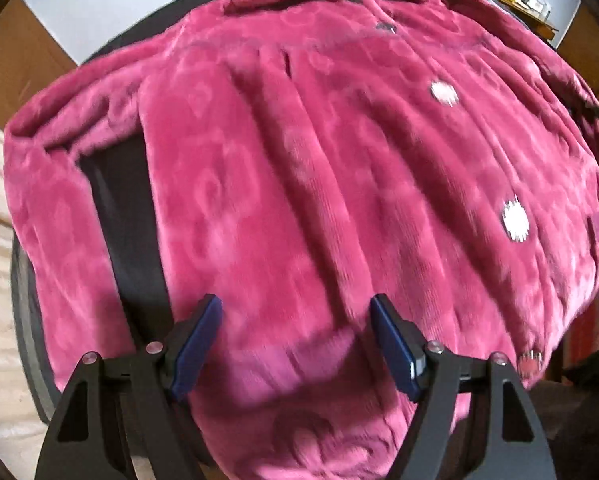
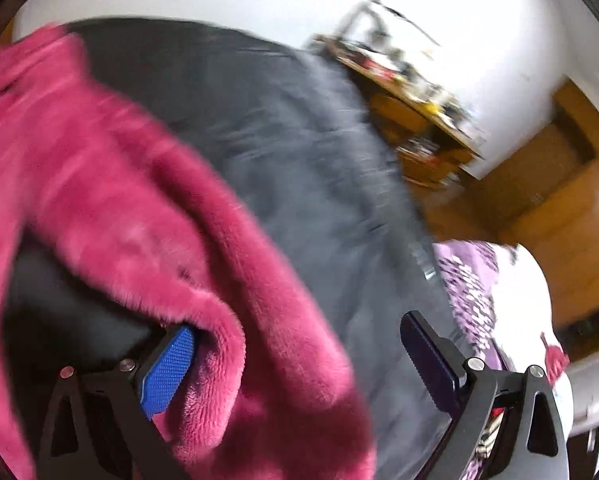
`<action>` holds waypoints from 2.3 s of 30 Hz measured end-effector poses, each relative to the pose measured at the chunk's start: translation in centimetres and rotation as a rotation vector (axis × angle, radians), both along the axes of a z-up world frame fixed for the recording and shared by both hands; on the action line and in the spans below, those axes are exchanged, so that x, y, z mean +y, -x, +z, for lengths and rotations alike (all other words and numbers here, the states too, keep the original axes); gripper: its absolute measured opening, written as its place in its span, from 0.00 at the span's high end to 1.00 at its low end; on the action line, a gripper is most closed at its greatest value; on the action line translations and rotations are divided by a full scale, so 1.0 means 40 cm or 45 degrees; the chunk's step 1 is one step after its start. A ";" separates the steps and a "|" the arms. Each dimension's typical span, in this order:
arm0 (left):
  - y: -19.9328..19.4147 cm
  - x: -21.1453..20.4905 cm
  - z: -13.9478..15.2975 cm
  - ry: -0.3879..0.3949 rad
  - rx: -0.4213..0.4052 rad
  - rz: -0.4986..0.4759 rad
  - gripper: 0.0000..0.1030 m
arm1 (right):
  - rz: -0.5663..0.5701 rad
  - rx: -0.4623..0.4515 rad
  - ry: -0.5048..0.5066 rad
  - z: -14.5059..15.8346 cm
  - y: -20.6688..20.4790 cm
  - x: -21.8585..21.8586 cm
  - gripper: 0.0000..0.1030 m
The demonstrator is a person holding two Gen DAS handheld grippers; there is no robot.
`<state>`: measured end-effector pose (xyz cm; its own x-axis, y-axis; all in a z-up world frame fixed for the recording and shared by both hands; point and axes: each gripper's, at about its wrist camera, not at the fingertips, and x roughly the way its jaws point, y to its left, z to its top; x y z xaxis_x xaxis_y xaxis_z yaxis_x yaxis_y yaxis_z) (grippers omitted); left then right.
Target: Fold clothes
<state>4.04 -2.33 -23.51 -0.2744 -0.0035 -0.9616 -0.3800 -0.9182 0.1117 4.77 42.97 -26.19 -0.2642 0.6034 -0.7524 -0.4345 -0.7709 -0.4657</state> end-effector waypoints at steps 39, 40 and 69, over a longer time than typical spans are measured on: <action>0.820 -0.089 -0.066 0.013 0.210 0.339 0.00 | 0.113 0.173 0.505 -0.042 0.557 -0.129 0.01; 0.833 -0.092 -0.065 0.016 0.220 0.343 0.00 | 0.116 0.178 0.507 -0.044 0.557 -0.127 0.01; 0.361 -0.014 -0.038 0.170 0.103 0.074 0.01 | 0.766 -0.175 0.733 -0.046 0.137 -0.619 0.01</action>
